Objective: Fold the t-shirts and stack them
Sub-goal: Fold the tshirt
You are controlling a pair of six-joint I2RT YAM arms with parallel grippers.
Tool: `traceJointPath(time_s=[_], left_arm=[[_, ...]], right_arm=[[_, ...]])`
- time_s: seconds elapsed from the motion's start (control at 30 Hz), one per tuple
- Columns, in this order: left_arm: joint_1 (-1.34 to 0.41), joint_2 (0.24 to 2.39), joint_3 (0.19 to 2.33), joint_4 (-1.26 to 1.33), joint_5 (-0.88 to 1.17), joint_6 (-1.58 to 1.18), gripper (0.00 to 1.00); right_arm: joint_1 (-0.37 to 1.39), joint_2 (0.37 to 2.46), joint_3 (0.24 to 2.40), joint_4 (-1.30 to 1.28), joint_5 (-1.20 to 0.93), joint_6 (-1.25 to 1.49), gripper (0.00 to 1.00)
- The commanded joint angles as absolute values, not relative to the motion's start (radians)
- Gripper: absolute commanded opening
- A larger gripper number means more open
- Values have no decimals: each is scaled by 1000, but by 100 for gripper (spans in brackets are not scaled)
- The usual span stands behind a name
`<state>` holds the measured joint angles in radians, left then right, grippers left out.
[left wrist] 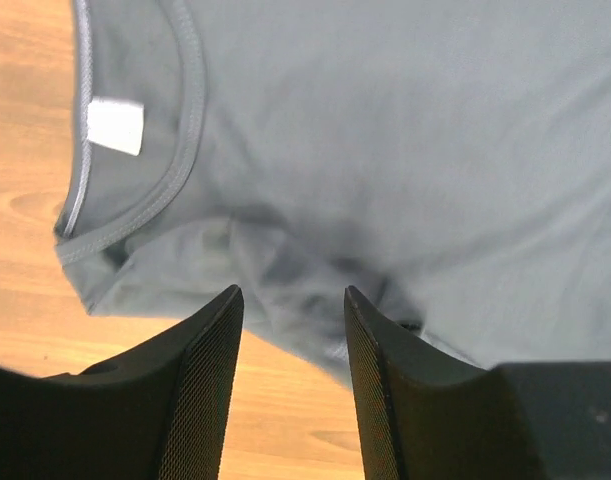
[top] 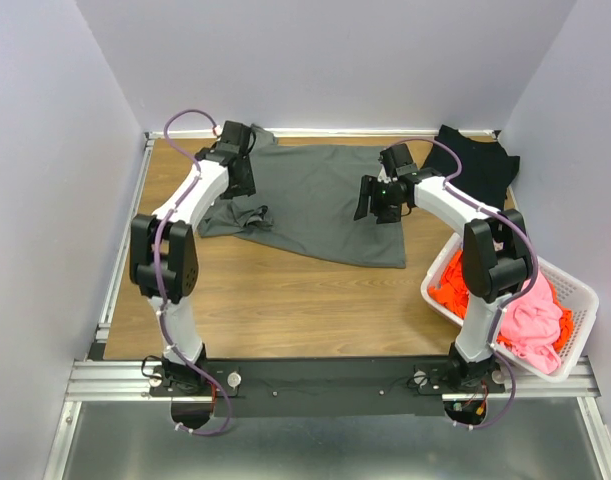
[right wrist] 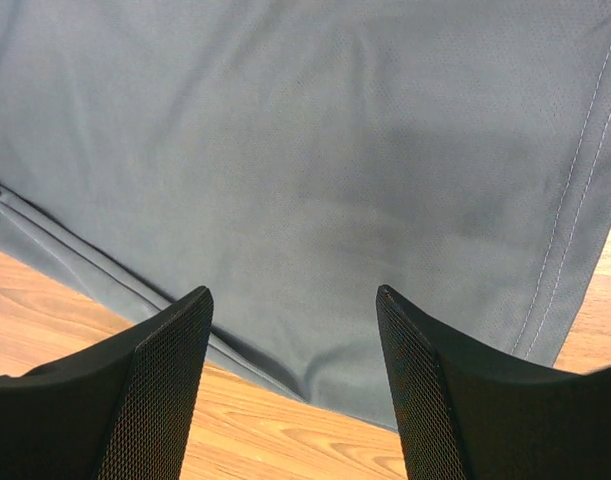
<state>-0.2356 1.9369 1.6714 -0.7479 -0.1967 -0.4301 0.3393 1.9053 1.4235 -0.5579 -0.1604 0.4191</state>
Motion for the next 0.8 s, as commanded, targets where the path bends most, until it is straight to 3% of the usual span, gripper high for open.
traceJointPath(time_s=[0.0, 0.13, 0.3, 0.77], left_arm=[[-232, 1771, 1522, -694, -247, -480, 52], [-224, 1553, 1208, -542, -148, -538, 49], [-178, 1506, 1016, -384, -11, -584, 46], [-176, 1769, 1213, -347, 9, -560, 45]], right_arm=[[344, 1884, 1433, -584, -152, 426, 73], [345, 1897, 1437, -586, -160, 428, 73], [345, 1910, 1451, -587, -178, 426, 73], [345, 1879, 1424, -591, -152, 423, 73]])
